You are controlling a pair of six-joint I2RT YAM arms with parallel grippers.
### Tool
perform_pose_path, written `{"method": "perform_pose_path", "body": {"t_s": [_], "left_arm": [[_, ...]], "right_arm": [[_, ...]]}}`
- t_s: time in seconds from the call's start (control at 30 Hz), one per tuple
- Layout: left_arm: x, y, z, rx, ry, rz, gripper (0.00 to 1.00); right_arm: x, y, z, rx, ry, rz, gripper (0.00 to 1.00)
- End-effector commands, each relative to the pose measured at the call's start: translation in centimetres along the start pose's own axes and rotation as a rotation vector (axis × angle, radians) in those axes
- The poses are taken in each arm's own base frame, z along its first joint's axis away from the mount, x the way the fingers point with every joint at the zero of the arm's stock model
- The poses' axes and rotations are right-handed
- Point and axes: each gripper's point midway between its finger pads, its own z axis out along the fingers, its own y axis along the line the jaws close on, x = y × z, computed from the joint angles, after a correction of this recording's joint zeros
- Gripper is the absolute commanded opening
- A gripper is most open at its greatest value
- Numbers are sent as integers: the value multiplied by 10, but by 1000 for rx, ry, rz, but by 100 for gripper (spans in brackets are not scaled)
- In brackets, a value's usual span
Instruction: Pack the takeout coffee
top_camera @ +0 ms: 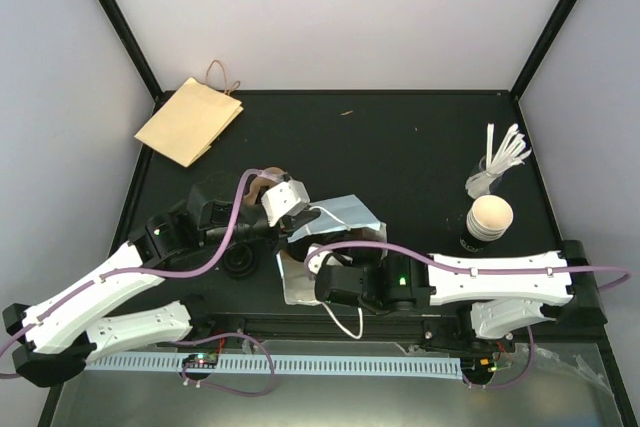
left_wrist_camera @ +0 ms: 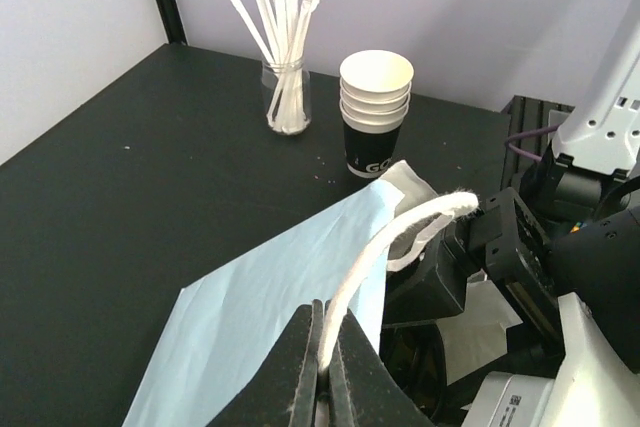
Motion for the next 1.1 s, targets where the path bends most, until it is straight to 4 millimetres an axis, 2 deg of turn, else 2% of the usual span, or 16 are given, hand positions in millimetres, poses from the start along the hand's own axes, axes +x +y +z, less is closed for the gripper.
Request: {"method": "perform_pose_path", "body": {"t_s": [0.0, 0.1, 0.2, 0.5, 0.7, 1.07], "left_arm": [[3, -7, -6, 27, 6, 32, 1], [4, -9, -8, 36, 6, 39, 2], [6, -12, -9, 52, 10, 48, 2], [10, -13, -10, 60, 21, 56, 2], [8, -16, -11, 76, 15, 53, 1], [0, -21, -10, 109, -17, 36, 2]], "right_arm": [[-5, 1, 0, 7, -16, -108, 58], [4, 10, 6, -18, 8, -182, 56], [13, 10, 10, -1, 40, -242, 56], [6, 11, 2, -37, -5, -322, 56], [17, 9, 9, -5, 45, -366, 58], [9, 4, 24, 118, -7, -436, 57]]}}
